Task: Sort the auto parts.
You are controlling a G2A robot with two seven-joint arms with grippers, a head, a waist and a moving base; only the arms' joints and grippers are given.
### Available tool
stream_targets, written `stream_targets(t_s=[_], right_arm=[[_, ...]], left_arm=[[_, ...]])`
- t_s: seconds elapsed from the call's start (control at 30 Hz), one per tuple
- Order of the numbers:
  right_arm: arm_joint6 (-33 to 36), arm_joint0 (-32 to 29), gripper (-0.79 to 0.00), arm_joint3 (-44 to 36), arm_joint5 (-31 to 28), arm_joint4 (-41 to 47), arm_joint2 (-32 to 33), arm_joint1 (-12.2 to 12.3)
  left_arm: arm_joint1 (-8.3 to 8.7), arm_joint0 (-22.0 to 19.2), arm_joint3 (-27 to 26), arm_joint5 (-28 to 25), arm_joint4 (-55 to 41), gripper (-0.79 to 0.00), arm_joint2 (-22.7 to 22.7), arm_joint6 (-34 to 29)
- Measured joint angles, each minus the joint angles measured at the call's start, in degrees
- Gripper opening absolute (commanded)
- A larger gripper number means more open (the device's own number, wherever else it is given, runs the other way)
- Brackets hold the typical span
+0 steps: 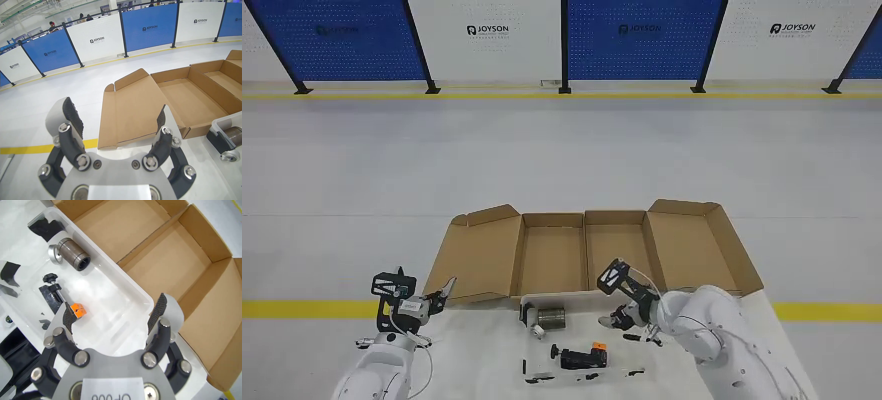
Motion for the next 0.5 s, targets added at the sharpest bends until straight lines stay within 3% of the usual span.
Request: stream_targets(t_s=[0.07,0.1,0.23,0.33,0.37,0.5], right_arm=[[1.6,0.6,-0.385,0.3,-1.7,3.8,0.3,0.1],[2.6,0.9,-0.394,0.5,-2.9,6.2,0.5,0.2],[6.5,1.7,-0.246,1.2,-8.3,14.6,0.6,0.7],[7.9,2.0,-0.132,1.1,-8.6,18.2,-1.0,1.3],[8.1,2.2,-0.123,0.9,-8.2,18.1,-1.9,1.6],[9.2,4.0,-0.271,1.8,-7.0,16.1,-5.9,2.3]], left_arm=[[0.0,0.0,0.0,0.0,0.0,0.0,0.0,0.0],[0.0,0.0,0.0,0.0,0.0,0.0,0.0,0.0],[0.0,0.0,0.0,0.0,0.0,0.0,0.0,0.0],[0.0,0.0,0.0,0.0,0.0,0.0,0.0,0.0],[0.0,0.0,0.0,0.0,0.0,0.0,0.0,0.0],[0.0,0.0,0.0,0.0,0.0,0.0,0.0,0.0]])
